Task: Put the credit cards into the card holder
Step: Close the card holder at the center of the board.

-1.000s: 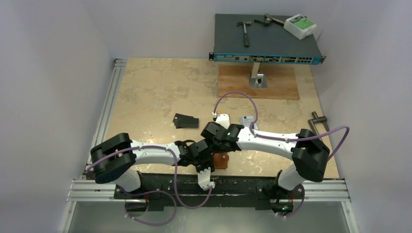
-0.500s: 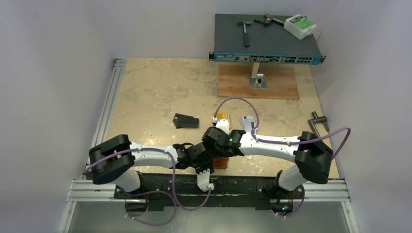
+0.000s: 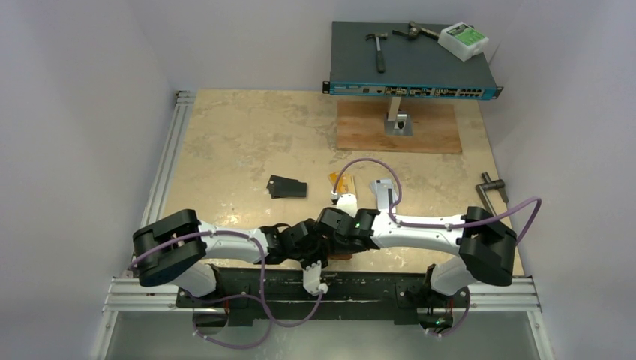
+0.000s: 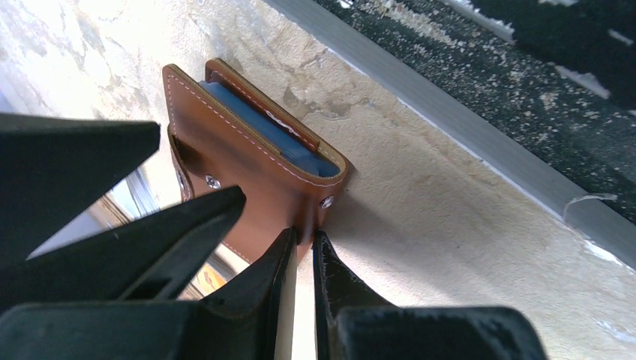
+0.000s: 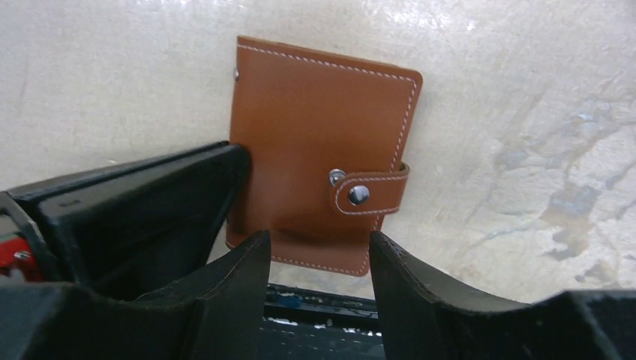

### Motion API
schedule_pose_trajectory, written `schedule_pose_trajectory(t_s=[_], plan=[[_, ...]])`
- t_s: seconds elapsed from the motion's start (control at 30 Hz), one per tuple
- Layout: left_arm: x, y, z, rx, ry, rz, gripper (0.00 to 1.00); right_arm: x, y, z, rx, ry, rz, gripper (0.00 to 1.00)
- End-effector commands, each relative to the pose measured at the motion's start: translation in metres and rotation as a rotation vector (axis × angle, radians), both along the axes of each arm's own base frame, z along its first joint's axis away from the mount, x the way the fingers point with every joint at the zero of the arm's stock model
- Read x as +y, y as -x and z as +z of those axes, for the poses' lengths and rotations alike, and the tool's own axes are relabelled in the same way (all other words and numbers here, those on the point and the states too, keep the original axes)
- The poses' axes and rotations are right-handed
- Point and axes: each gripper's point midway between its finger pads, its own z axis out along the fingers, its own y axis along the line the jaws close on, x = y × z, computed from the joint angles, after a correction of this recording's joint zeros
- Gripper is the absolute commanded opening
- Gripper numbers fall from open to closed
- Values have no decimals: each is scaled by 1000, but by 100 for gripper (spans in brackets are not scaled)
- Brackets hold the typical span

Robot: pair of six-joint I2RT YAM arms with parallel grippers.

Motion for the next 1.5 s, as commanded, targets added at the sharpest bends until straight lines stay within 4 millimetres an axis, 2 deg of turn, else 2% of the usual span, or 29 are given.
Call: schedule_pose_trajectory(t_s=[0.0, 0.17, 0.5, 0.7, 0.83, 1.13, 1.17, 1.47], plan=[[3, -3, -3, 9, 16, 19, 3, -22, 8, -2, -19, 94, -6, 50], [4, -1, -5, 13, 0, 8, 3, -25, 4, -4, -34, 139, -5, 52], [8, 1, -5, 31, -20, 18, 3, -14, -19, 0, -95, 169, -3, 51], [7, 1, -3, 32, -11, 22, 3, -17, -15, -11, -70, 191, 5, 47], [7, 1, -2, 34, -8, 22, 3, -19, -14, -15, -67, 199, 6, 40], [5, 0, 0, 32, -1, 27, 3, -29, -17, -21, -74, 288, 14, 39], [10, 2, -3, 44, -25, 29, 2, -32, -17, -22, -71, 294, 13, 39], [10, 1, -3, 44, -20, 35, 2, -39, -11, -26, -59, 287, 0, 38]])
